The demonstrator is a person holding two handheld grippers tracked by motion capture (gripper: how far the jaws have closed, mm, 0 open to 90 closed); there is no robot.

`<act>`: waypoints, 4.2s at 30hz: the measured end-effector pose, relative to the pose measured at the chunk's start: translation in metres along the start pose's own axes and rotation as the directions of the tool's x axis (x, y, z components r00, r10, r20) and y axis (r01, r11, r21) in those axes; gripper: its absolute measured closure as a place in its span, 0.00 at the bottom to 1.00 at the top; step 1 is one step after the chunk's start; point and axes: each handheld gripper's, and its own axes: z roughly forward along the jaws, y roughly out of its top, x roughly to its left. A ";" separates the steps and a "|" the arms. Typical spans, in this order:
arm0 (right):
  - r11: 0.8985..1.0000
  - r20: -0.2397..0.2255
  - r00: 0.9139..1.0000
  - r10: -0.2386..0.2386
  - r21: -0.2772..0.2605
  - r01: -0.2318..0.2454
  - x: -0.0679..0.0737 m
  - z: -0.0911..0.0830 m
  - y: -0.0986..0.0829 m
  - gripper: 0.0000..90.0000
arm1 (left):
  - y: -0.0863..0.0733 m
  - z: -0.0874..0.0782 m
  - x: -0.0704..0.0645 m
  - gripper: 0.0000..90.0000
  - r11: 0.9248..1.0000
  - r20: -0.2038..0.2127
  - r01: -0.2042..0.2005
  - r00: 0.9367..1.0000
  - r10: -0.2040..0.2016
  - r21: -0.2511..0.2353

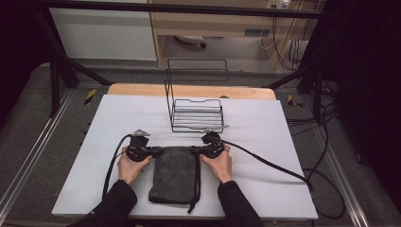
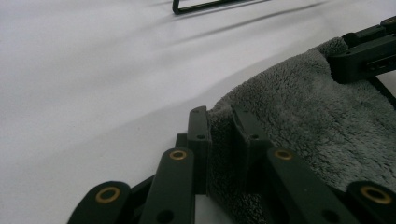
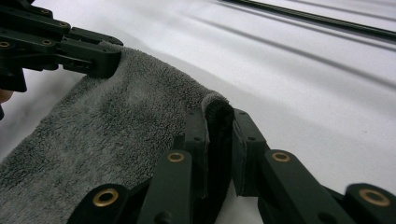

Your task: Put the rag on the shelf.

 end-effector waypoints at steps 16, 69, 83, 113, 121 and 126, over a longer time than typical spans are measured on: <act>0.996 -0.023 0.999 -0.038 -0.086 0.035 0.012 -0.022 0.001 0.88 | 0.010 -0.029 -0.011 0.90 0.996 0.025 -0.050 0.998 0.052 -0.071; 0.883 -0.018 0.986 -0.164 -0.448 0.138 0.044 -0.108 0.007 0.89 | 0.035 -0.101 -0.068 0.90 0.908 0.012 -0.174 0.981 0.194 -0.381; 0.829 0.020 0.977 -0.212 -0.526 0.191 0.057 -0.133 0.018 0.89 | 0.049 -0.115 -0.078 0.90 0.868 0.006 -0.190 0.976 0.216 -0.460; 0.697 0.135 0.965 -0.227 -0.670 0.257 0.070 -0.185 0.050 0.90 | 0.107 -0.129 -0.099 0.90 0.767 0.011 -0.176 0.973 0.232 -0.617; 0.667 0.163 0.960 -0.230 -0.691 0.277 0.073 -0.197 0.062 0.90 | 0.122 -0.133 -0.103 0.90 0.747 0.013 -0.169 0.973 0.231 -0.642; 0.651 0.179 0.957 -0.230 -0.702 0.288 0.074 -0.202 0.071 0.90 | 0.132 -0.137 -0.105 0.90 0.734 0.000 -0.179 0.971 0.238 -0.655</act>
